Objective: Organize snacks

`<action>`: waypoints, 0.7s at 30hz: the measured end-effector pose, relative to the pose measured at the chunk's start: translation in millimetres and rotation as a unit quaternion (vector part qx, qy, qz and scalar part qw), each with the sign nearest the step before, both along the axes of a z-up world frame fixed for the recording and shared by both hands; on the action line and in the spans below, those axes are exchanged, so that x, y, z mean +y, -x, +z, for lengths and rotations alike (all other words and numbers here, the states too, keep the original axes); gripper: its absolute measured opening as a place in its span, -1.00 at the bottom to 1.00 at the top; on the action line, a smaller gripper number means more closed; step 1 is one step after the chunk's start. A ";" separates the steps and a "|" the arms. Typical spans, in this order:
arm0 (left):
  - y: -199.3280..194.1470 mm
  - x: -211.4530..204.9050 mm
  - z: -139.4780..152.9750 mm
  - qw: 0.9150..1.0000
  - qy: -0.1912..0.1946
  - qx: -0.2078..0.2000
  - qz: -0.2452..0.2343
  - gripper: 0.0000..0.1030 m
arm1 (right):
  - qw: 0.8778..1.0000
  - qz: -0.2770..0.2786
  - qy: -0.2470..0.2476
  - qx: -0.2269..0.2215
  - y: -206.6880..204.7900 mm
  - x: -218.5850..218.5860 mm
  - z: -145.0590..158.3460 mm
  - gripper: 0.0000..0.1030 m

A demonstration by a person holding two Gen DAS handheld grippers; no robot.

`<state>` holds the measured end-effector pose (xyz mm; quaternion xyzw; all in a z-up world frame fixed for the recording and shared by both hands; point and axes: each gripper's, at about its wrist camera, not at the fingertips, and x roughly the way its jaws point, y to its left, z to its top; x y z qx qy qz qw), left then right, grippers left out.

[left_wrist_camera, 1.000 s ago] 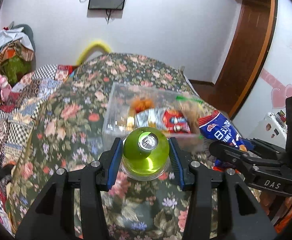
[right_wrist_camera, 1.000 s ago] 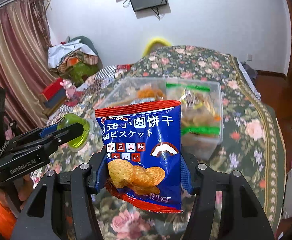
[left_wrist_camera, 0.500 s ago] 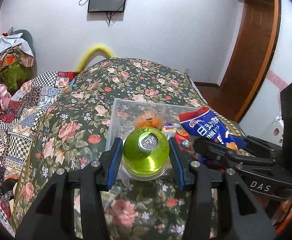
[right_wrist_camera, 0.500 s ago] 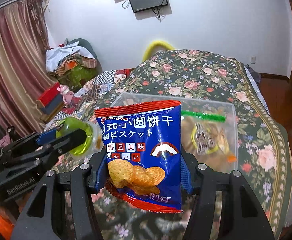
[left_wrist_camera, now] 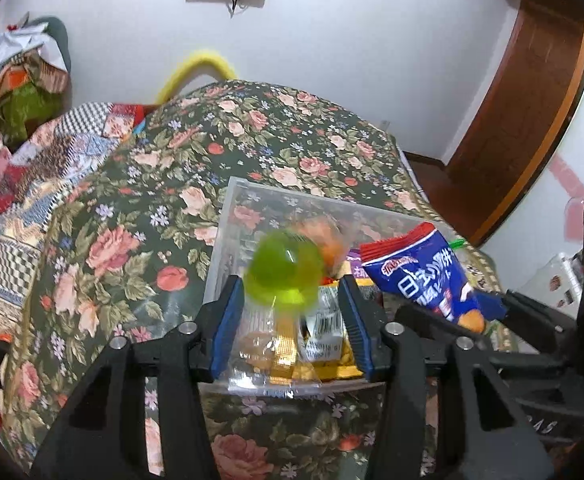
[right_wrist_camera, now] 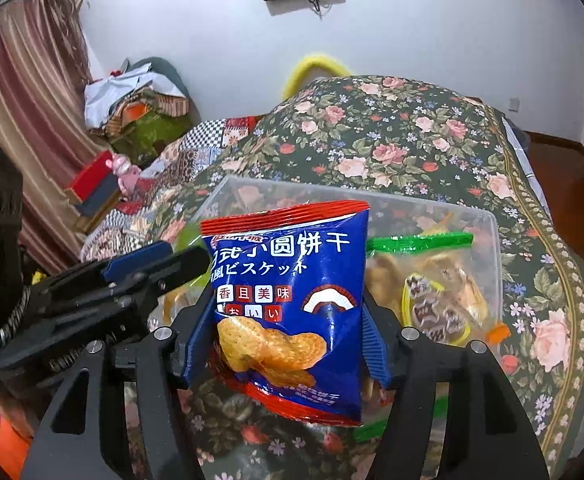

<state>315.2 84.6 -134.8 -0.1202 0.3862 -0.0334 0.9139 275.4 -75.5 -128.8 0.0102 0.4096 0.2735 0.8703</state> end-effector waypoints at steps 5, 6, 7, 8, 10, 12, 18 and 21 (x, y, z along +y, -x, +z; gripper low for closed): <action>19.2 0.7 8.7 1.000 -0.011 -0.010 -0.002 0.00 | 1.000 -0.001 -0.005 -0.008 13.5 -4.3 6.1 0.30; 23.5 0.7 11.0 1.000 -0.013 -0.012 -0.003 0.00 | 1.000 -0.003 -0.007 -0.009 13.0 -5.6 7.3 0.33; 28.2 0.4 13.6 1.000 -0.016 -0.014 -0.003 0.00 | 1.000 -0.005 -0.011 -0.012 15.7 -7.7 10.8 0.36; 33.9 0.3 16.9 1.000 -0.018 -0.018 -0.004 0.00 | 1.000 -0.006 -0.014 -0.017 17.5 -9.9 14.4 0.36; 46.1 -0.3 24.8 0.999 -0.023 -0.029 -0.004 0.00 | 0.999 -0.010 -0.018 -0.026 23.0 -14.4 21.6 0.36; 60.5 -1.8 35.8 0.999 -0.027 -0.045 -0.005 0.00 | 0.999 -0.014 -0.017 -0.041 33.8 -20.6 32.3 0.36; 105.6 -9.2 75.7 0.994 -0.031 -0.101 -0.009 0.00 | 0.996 -0.020 -0.015 -0.085 65.3 -37.2 63.1 0.37; 127.8 -13.0 96.2 0.991 -0.032 -0.127 -0.010 0.00 | 0.994 -0.023 -0.022 -0.106 85.7 -47.0 79.3 0.37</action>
